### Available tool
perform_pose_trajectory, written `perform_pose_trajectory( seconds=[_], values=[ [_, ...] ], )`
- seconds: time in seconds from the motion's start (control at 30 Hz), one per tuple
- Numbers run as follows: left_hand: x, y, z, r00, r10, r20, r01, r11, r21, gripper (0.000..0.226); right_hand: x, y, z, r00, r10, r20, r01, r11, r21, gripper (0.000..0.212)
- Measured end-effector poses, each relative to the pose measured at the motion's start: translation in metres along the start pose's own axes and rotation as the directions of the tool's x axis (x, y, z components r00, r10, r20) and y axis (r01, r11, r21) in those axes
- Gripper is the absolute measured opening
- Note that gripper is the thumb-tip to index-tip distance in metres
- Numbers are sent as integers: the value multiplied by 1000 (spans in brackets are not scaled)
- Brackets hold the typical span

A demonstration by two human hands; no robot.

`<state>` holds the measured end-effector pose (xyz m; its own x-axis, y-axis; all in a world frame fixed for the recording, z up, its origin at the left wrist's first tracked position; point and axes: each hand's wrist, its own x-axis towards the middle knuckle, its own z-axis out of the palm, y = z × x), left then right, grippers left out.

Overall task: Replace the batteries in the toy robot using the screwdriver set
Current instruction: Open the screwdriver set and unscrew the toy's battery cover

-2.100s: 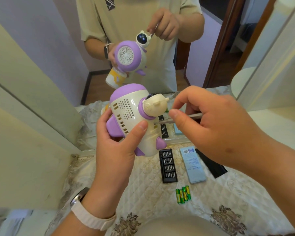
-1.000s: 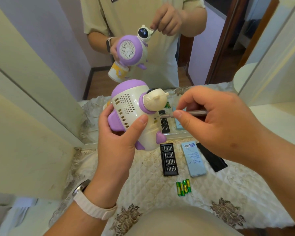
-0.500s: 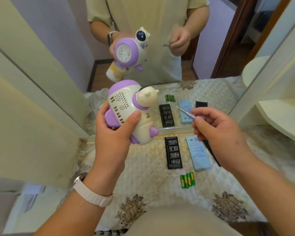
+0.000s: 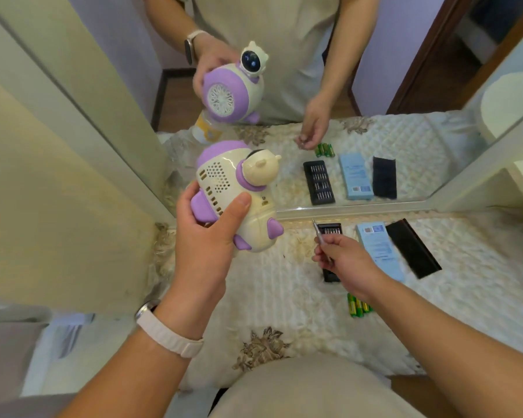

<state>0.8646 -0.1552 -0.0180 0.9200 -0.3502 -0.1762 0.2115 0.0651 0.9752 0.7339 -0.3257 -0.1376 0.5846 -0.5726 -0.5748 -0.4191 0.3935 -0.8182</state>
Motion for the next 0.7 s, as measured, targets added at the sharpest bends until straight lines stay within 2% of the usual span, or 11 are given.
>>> perform_pose_trajectory(
  seconds=[0.17,0.3,0.4,0.57,0.7],
  values=[
    [28,-5,-27,996,-28,80,28,1000,-6,84,23,20,18,982,-45,-183,-15,949,-314,15],
    [53,-11,-41,989,-45,143,44,999,11,83,36,34,27,952,-118,-281,-52,845,-531,10],
    [63,-14,-46,982,-52,184,49,999,18,82,45,43,33,938,-164,-304,-95,724,-683,8],
    [64,-23,-55,968,-95,234,88,995,43,85,59,58,43,933,-137,-332,-216,525,-823,12],
    [71,-25,-61,963,-154,221,148,988,42,87,62,64,47,938,-140,-318,-231,434,-871,20]
  ],
)
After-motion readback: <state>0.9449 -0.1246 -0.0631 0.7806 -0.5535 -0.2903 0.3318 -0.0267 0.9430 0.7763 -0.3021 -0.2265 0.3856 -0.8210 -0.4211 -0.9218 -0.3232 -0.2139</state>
